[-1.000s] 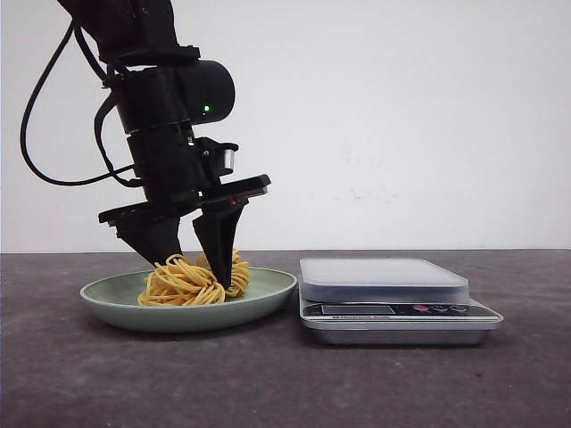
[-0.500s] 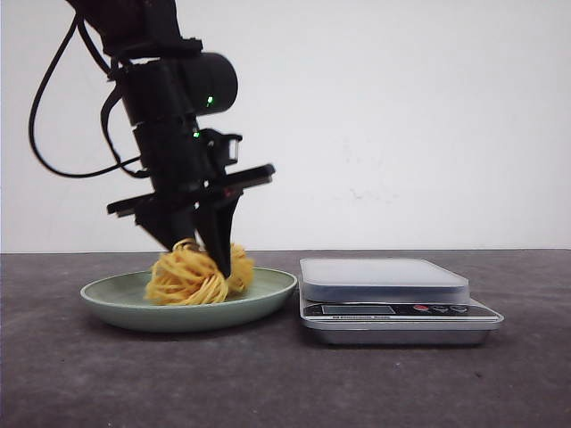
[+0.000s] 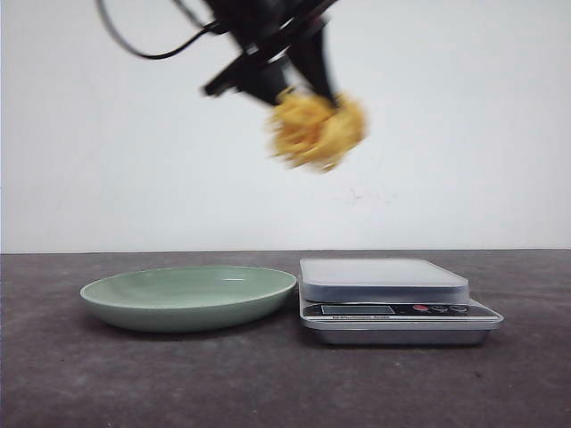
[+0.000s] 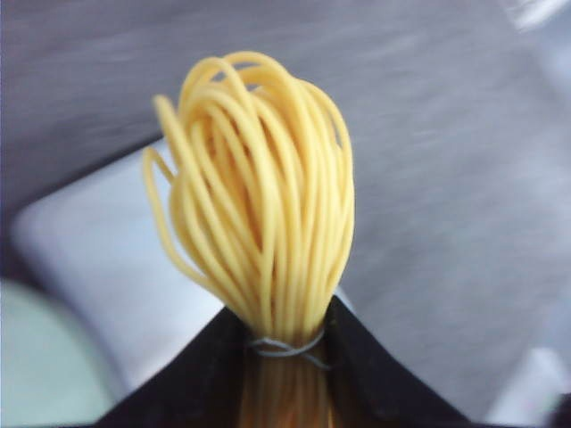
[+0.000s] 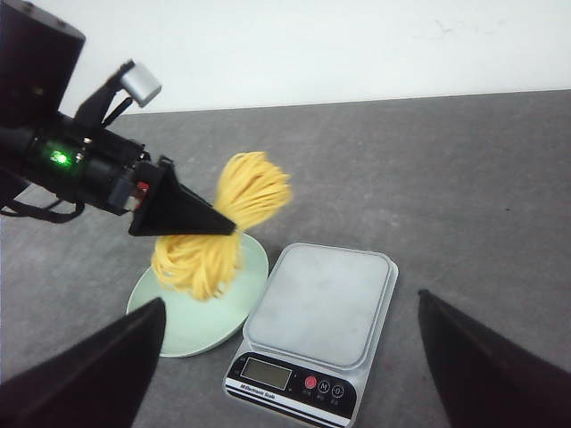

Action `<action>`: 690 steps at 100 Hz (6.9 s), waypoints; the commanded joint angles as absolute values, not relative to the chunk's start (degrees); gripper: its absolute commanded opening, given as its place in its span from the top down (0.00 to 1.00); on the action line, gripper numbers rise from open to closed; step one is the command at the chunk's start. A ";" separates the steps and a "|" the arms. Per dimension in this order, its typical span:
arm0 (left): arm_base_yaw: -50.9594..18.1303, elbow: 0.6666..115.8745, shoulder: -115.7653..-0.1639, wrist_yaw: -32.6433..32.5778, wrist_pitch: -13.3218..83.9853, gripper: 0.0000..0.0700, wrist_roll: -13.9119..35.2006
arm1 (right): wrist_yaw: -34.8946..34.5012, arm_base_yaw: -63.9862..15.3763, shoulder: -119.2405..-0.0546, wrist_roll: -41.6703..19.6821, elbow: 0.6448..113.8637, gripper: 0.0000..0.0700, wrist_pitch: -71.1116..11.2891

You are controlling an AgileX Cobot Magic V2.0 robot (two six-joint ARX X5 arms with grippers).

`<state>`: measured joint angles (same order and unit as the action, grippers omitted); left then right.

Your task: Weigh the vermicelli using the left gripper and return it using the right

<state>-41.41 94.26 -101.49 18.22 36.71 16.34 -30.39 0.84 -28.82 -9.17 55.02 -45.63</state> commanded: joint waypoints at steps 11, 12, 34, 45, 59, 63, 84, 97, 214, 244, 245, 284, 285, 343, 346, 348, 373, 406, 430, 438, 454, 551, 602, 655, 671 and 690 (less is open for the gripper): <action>-42.50 95.61 -103.28 19.00 28.64 0.98 26.35 | -30.63 0.75 -29.10 -8.43 55.99 0.18 -45.28; -42.50 95.61 -103.37 19.03 28.40 0.98 26.81 | -30.63 0.75 -29.10 -8.40 55.99 0.18 -45.28; -42.50 95.61 -107.00 19.20 23.44 0.98 35.55 | -30.81 0.75 -29.08 -8.36 55.99 0.18 -45.28; -42.41 95.61 -109.67 19.35 23.35 0.98 36.77 | -31.53 0.75 -29.08 -8.36 55.99 0.18 -45.28; -42.35 95.61 -112.60 19.62 23.68 0.98 36.97 | -31.55 0.71 -29.08 -8.38 55.99 0.18 -45.30; -42.15 95.61 -113.32 19.59 24.05 0.98 36.97 | -31.57 0.71 -29.08 -8.38 55.99 0.18 -45.32; -40.99 95.61 -116.25 20.01 25.12 0.98 36.42 | -31.53 0.71 -29.08 -8.36 55.99 0.18 -45.34; -40.75 95.61 -117.27 19.94 25.54 0.98 35.46 | -31.53 0.71 -29.08 -8.36 55.99 0.18 -45.34; -35.33 96.09 -92.23 15.18 32.23 0.33 19.57 | -31.51 0.71 -29.08 -8.08 55.99 0.18 -46.76; -36.10 96.09 -68.69 4.78 44.56 0.33 11.44 | -31.53 0.71 -29.08 -8.05 55.99 0.18 -47.00; -36.14 96.09 -67.94 4.10 45.06 0.33 11.14 | -31.53 0.71 -29.08 -8.03 55.99 0.18 -47.05; -36.67 95.98 -43.11 -10.79 63.26 0.33 9.30 | -31.53 0.71 -29.08 -6.66 55.99 0.18 -48.12; -36.64 95.96 -42.61 -10.87 63.79 0.33 9.56 | -31.53 0.71 -29.08 -6.66 55.99 0.18 -48.12; -36.34 59.00 -13.47 -14.22 61.60 0.35 17.67 | -31.46 0.43 -29.52 -6.94 55.99 0.18 -47.13; -36.34 56.80 -12.29 -14.20 60.93 0.38 17.85 | -31.53 0.32 -29.82 -7.29 55.99 0.19 -46.92; -36.34 55.42 -11.70 -14.20 60.40 0.39 18.15 | -31.53 0.12 -30.06 -7.55 55.99 0.20 -46.72; -36.38 50.04 -10.81 -13.45 58.48 0.39 20.12 | -31.44 -3.51 -36.25 -12.40 56.12 0.20 -42.26; -36.38 50.04 -10.81 -13.52 57.36 0.39 20.01 | -19.79 -15.81 -55.42 -15.46 63.29 0.20 -40.71; -36.38 50.04 -10.81 -13.50 57.65 0.39 19.99 | -10.48 -25.65 -73.06 -18.37 74.52 0.20 -44.69; -36.38 50.04 -10.81 -13.50 57.91 0.39 19.99 | -10.48 -26.70 -78.52 -19.40 78.59 0.20 -46.50; -36.38 50.04 -10.81 -13.50 58.41 0.39 19.99 | -10.61 -27.42 -88.40 -21.12 85.27 0.20 -49.30; -36.38 50.04 -10.81 -13.52 59.13 0.39 19.84 | -11.25 -28.49 -110.59 -23.33 87.88 0.60 -45.21; -36.38 50.04 -10.81 -13.74 59.13 0.39 19.09 | -8.99 -28.53 -107.20 -20.84 88.27 1.00 -45.41; -36.38 50.04 -10.81 -13.74 58.94 0.39 19.16 | -16.51 -39.13 -96.16 -19.68 94.74 1.00 -42.96; -36.38 50.04 -10.81 -13.74 59.13 0.39 19.57 | -16.51 -43.46 -97.30 -21.96 94.98 1.00 -35.92; -36.38 50.04 -10.81 -13.74 59.16 0.39 19.84 | -16.19 -44.23 -101.43 -23.44 94.98 1.00 -32.12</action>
